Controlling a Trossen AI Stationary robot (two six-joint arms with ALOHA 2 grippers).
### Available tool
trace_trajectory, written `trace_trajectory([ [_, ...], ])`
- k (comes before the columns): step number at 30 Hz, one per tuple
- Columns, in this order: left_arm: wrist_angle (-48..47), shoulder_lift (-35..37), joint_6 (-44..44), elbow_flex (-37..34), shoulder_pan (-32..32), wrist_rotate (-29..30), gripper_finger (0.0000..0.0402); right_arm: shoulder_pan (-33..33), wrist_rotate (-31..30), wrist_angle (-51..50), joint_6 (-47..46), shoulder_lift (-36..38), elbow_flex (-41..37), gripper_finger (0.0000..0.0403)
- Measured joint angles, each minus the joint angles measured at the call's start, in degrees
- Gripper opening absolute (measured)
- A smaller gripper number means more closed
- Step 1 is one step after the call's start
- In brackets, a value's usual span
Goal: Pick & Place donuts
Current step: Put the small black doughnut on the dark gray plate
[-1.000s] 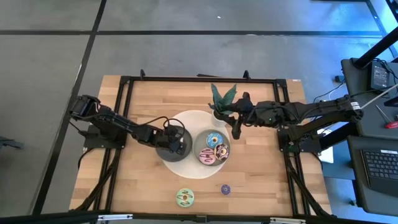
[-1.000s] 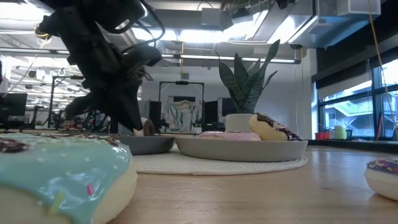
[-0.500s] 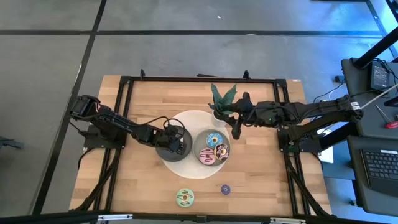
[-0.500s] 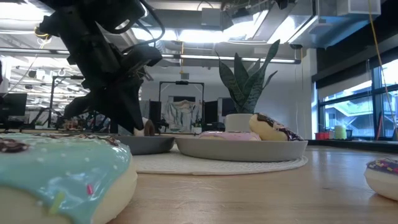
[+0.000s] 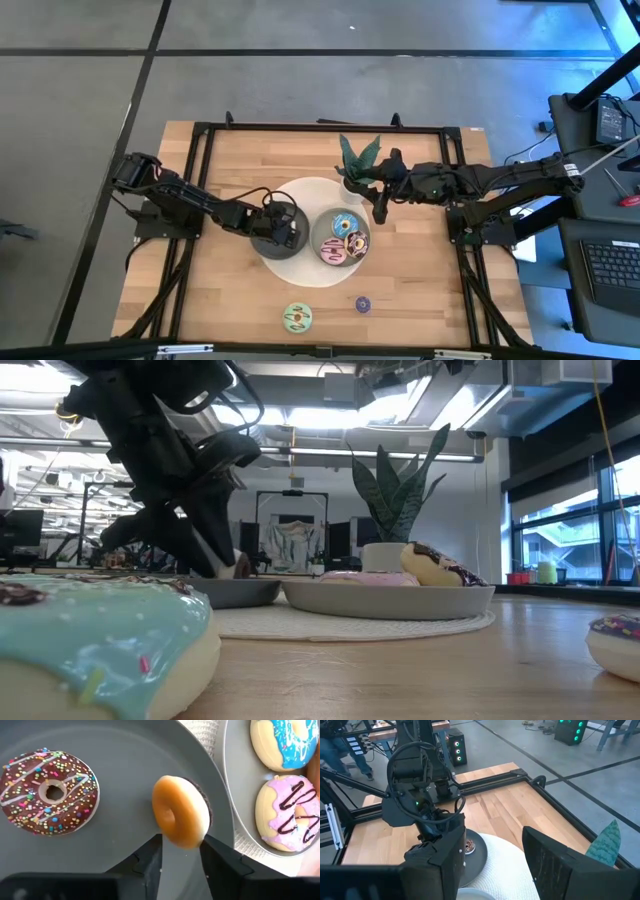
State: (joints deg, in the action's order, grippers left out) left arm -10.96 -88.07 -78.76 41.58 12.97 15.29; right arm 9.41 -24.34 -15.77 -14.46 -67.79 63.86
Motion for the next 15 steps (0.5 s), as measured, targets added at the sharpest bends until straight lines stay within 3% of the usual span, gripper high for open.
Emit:
trace_trajectory([
  [7,-0.15,0.12,-0.01,0.0,0.0,-0.07,0.0165,-0.02,-0.02,-0.01,0.0,0.0,0.0,0.0197],
  [15,-0.17,0.17,-2.86,0.0,0.0,-1.86,0.0169,0.0,-0.02,-0.02,0.0,0.0,0.0,0.0197],
])
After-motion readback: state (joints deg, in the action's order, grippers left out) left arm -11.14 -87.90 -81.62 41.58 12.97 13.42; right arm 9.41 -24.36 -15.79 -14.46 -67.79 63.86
